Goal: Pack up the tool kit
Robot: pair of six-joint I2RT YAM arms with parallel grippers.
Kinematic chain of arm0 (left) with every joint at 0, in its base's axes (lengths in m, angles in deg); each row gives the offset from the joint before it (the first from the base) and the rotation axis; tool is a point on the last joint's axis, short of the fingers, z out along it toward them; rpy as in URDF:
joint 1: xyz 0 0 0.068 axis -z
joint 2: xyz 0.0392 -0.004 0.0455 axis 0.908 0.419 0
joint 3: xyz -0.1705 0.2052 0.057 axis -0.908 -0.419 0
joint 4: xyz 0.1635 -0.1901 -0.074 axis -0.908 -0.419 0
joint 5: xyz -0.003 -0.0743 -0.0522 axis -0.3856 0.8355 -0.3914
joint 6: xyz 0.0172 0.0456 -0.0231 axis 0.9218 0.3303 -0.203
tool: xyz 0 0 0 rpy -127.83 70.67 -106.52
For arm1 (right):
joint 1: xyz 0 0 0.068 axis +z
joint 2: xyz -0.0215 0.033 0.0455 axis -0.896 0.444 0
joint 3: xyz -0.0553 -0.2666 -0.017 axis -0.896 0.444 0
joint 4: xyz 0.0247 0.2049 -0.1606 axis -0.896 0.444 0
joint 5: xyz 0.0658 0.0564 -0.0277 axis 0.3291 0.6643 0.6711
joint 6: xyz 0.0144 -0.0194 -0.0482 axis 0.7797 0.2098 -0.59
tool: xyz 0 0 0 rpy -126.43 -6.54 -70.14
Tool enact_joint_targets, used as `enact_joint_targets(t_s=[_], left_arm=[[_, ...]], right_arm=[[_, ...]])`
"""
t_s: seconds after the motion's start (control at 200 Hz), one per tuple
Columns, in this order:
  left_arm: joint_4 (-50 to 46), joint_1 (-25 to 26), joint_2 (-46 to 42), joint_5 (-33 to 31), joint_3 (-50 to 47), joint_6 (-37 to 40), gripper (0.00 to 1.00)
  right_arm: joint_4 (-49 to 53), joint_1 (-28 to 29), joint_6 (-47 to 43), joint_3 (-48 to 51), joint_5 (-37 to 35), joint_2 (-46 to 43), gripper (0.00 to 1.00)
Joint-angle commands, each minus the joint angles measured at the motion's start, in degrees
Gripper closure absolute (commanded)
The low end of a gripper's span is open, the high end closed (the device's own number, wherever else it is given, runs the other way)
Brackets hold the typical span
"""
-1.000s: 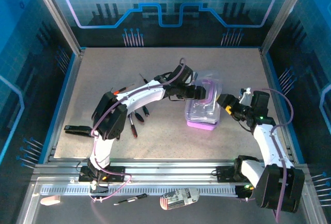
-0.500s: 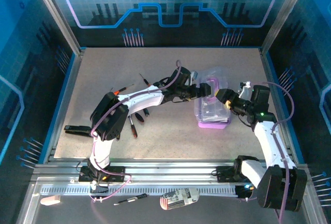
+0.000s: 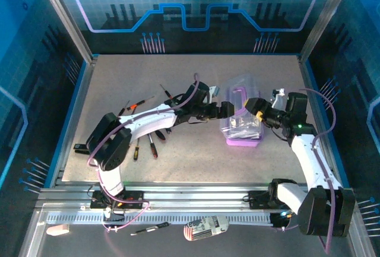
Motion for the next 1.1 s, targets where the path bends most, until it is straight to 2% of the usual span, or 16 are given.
enact_joint_targets(t_s=[0.0,0.275,0.575,0.835,1.096], left_arm=[[1.0,-1.5,-4.5,-1.8,-4.0,1.8,0.01],[13.7,-7.9,-8.7,5.7,-16.0,-3.0,0.01],[27.2,-10.3,-11.5,10.1,-24.5,-6.5,0.01],[32.2,-11.4,-11.5,13.1,-26.9,-8.2,0.04],[35.9,-13.9,-11.9,13.6,-28.9,-10.8,0.01]], right_arm=[[0.7,1.4,-1.5,-3.7,-0.7,0.1,0.11],[1.4,5.9,-1.9,-6.8,-3.0,2.1,0.11],[2.8,12.4,-2.0,-11.1,-7.5,3.6,0.10],[2.9,14.7,-2.0,-14.0,-8.1,4.6,0.10],[1.2,19.3,-1.3,-16.2,-9.4,7.6,0.09]])
